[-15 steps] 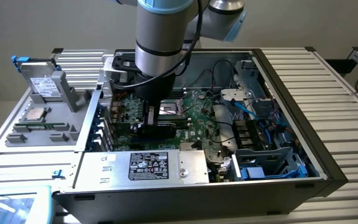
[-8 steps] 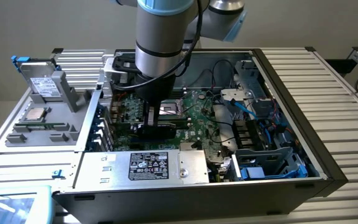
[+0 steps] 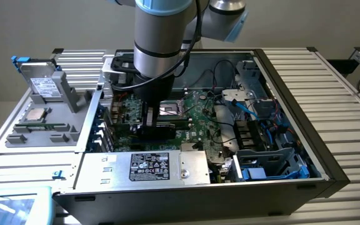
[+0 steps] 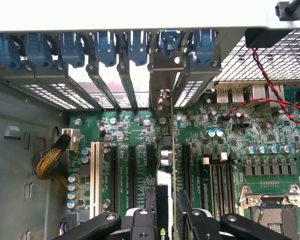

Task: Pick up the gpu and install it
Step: 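Insert the gpu into the slot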

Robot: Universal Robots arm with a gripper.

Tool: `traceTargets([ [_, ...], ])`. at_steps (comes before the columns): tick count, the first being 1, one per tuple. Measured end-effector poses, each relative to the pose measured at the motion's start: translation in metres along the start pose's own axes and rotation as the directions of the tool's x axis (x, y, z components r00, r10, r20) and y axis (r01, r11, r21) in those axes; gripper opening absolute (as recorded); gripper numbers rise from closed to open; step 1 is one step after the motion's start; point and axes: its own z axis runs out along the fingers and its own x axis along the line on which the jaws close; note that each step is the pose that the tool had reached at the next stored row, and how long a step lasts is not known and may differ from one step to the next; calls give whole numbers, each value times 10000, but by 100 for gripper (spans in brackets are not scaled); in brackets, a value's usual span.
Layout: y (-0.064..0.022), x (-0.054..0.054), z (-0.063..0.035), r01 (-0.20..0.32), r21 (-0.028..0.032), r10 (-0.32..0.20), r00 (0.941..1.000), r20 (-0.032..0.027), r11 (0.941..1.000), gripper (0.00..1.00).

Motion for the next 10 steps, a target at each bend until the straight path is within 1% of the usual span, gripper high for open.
traceTargets([
  [7,0,3,0,-17,-5,17,10000,1,10000,27],
  [10,-2,1,0,-120,-15,120,9999,16,9999,27],
])
